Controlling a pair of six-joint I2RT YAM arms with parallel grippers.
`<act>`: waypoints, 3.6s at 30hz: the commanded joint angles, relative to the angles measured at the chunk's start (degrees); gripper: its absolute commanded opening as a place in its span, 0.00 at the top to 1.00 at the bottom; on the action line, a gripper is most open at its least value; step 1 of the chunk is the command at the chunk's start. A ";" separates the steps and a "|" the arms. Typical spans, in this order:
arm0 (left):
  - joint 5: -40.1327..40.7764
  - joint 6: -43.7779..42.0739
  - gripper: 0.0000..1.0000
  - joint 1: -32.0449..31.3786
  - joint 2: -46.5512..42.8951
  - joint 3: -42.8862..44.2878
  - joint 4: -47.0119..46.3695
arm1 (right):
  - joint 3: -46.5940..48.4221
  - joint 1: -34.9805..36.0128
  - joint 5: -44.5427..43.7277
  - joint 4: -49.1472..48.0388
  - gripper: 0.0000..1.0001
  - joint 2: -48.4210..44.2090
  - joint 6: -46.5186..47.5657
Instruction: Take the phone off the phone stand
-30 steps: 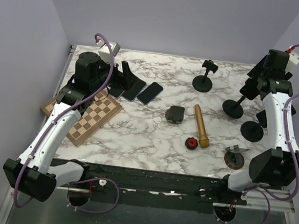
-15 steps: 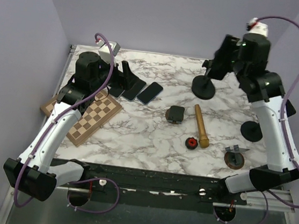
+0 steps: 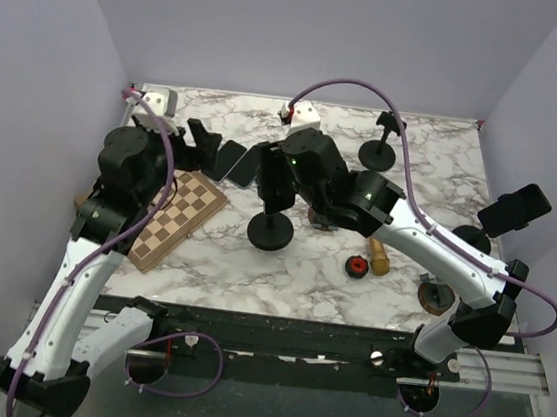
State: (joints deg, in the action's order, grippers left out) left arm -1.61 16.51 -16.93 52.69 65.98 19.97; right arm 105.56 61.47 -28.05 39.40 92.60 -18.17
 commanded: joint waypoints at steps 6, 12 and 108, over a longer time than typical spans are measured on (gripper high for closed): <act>-3.49 8.92 0.12 0.84 -20.81 -13.96 2.81 | -20.77 5.69 -9.59 -13.63 0.99 -7.69 -10.93; -20.17 11.54 0.21 0.76 -28.28 -22.98 3.06 | -28.85 7.11 -9.32 -16.83 0.99 -11.33 -11.79; -9.76 23.26 1.00 -25.08 -26.82 -47.39 -19.36 | -46.14 -4.96 47.93 -34.13 0.99 -20.88 5.88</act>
State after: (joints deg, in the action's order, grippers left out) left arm -11.16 39.59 -42.46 25.06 19.51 -2.94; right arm 58.48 57.06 7.99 3.88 73.36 -12.86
